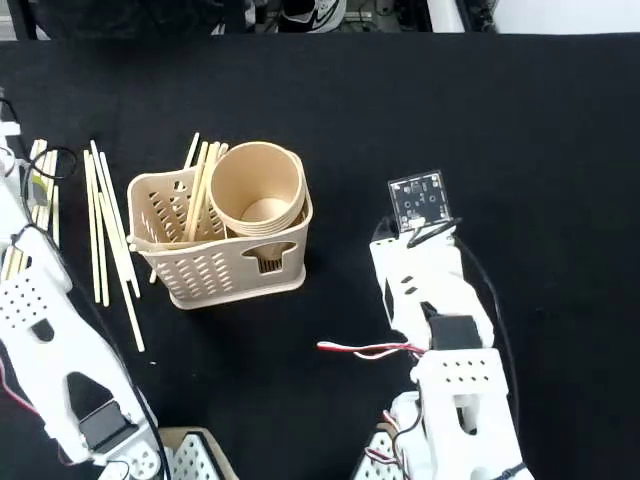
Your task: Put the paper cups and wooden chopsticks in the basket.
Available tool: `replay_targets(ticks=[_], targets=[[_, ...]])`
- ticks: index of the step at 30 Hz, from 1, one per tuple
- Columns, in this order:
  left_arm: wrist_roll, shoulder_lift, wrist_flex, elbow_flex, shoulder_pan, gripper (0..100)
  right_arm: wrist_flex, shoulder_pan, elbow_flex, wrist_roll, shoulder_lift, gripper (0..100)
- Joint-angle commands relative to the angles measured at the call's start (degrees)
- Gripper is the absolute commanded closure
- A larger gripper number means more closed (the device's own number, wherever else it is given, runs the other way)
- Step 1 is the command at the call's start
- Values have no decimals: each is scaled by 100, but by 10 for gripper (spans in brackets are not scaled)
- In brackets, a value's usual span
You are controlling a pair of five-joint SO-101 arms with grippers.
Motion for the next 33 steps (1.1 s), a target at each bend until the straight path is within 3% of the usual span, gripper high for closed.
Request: replay_targets(ticks=[1,6,11,17,20,25,33], targets=[[-35,826,-9,-1341,-101,801,-132,53,-75,62,-48,984],[26,1512,149,-1780,-119,807,-132,53,-75,62,-48,984],[510,1574,993,-2378,-57,981,-132,44,-75,62,-48,984],[519,1451,1934,-2870,31,970,-132,53,-75,62,-48,984],[554,1143,1960,-2818,13,972,-132,53,-75,62,-48,984],[1310,607,1969,-2818,-92,972,-132,53,-75,62,-48,984],[2022,-1310,1978,-831,-215,972,-132,53,-75,62,-48,984]])
